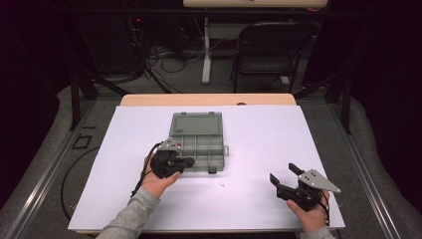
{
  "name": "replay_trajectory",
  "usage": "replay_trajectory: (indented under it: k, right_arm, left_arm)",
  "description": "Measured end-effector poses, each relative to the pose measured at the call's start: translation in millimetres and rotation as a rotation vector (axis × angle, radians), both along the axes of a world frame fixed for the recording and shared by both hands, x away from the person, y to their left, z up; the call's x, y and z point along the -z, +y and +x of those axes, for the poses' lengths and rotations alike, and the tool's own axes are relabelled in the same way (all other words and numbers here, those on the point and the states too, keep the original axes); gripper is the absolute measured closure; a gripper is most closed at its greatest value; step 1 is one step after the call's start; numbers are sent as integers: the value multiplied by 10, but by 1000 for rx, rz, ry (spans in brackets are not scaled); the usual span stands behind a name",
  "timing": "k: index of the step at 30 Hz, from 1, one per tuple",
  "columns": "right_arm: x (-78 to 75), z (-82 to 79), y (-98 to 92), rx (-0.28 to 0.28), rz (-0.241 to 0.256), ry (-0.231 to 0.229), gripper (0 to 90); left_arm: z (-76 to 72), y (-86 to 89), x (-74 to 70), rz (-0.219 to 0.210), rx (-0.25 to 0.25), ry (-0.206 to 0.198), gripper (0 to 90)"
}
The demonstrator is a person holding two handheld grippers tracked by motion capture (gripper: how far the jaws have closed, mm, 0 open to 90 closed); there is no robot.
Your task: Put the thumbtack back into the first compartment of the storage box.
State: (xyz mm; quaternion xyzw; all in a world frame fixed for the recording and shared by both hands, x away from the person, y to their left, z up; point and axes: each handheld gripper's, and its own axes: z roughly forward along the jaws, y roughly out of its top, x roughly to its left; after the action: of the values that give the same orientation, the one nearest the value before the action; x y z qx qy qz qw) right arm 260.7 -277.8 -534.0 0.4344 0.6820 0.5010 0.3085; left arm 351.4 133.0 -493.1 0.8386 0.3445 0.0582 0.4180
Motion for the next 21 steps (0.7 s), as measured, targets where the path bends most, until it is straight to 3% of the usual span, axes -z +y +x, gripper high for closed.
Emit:
replay_trajectory:
  k: [8,12,21]
  right_arm:
    - [6,2,10,0,2,3,214]
    - [11,5,7,4,0,9,214]
    - [16,6,3,6,5,15,214]
  left_arm:
    - [164,11,-164,42,-46,-15,854]
    - [267,31,-222,40,-81,-14,854]
    - [404,84,-234,55,-143,-24,854]
